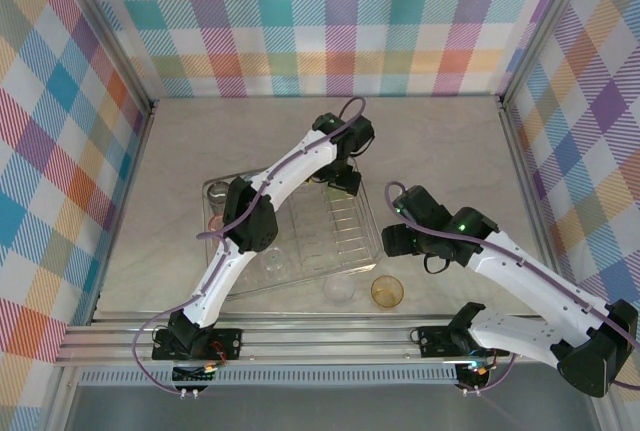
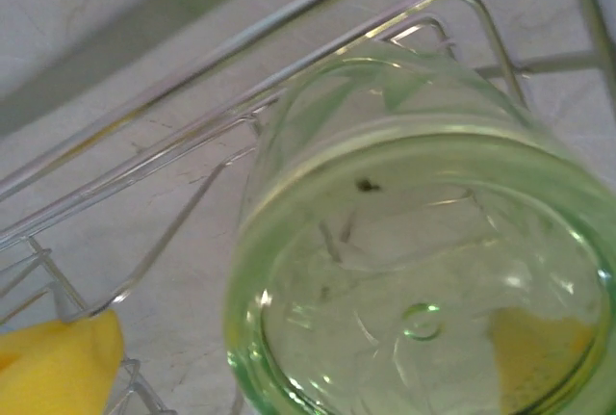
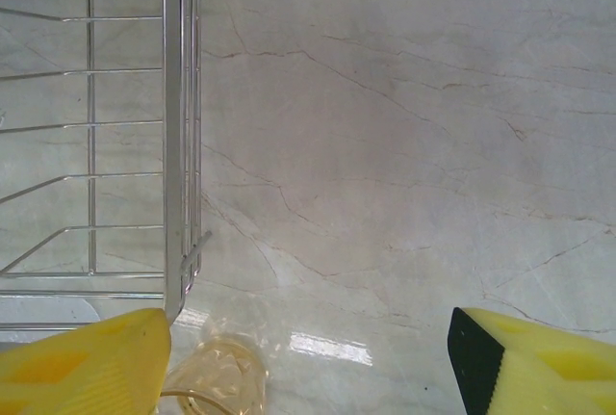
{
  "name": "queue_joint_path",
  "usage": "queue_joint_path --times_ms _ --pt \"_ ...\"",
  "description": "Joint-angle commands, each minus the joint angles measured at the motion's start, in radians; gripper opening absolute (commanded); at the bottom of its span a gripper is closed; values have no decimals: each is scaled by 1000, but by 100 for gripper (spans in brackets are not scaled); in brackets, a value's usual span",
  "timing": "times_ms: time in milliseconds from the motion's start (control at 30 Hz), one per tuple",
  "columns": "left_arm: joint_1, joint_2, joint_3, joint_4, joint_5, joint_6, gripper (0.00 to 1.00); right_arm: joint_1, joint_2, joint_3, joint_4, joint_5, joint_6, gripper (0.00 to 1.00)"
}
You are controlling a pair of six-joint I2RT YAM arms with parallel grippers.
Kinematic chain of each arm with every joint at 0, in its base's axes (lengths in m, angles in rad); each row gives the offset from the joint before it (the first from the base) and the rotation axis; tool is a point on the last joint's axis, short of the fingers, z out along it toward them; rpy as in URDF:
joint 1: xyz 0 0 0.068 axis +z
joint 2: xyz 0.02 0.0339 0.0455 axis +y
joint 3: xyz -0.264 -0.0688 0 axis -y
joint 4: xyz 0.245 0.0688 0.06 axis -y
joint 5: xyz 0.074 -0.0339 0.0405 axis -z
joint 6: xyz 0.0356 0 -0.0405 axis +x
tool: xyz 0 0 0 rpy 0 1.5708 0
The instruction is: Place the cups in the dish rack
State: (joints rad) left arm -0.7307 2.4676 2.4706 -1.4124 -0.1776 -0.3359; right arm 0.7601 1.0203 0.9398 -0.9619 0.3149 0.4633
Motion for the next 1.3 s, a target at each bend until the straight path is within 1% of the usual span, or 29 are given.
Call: queue_joint_path --times_ms 0,133,267,333,433,500,567,667,833,967,1133,1267 --pt "-2 -19 23 18 -17 19 100 -4 -3 43 -26 13 0 76" --pt "-15 -59 20 44 -18 27 100 -4 -2 52 -23 -17 -10 73" --pt "-49 -115 11 76 -34 36 100 -4 6 60 -32 -60 -6 70" --pt "-61 -156 -15 101 -34 40 100 -2 5 70 -48 -79 8 67" --pt "-81 -244 -102 162 -50 38 100 15 -34 82 -75 -73 49 61" --pt "-89 -320 -180 213 -66 33 100 16 -64 82 -82 -111 61 59" --pt "-97 -410 -293 283 -90 19 100 24 -66 88 -108 -166 77 57" --pt "-107 -558 -483 406 -126 3 100 80 -56 83 -132 -211 113 54" --pt "-118 -837 -835 640 -175 -48 99 241 -11 70 -164 -194 220 53" --pt "-118 -1067 -1114 805 -189 -103 99 365 57 47 -121 -183 301 54" --pt "-118 -1314 -1351 966 -200 -125 100 457 177 38 -13 -171 352 54" --pt "-118 -1470 -1467 1042 -221 -129 100 490 269 60 25 -131 378 52"
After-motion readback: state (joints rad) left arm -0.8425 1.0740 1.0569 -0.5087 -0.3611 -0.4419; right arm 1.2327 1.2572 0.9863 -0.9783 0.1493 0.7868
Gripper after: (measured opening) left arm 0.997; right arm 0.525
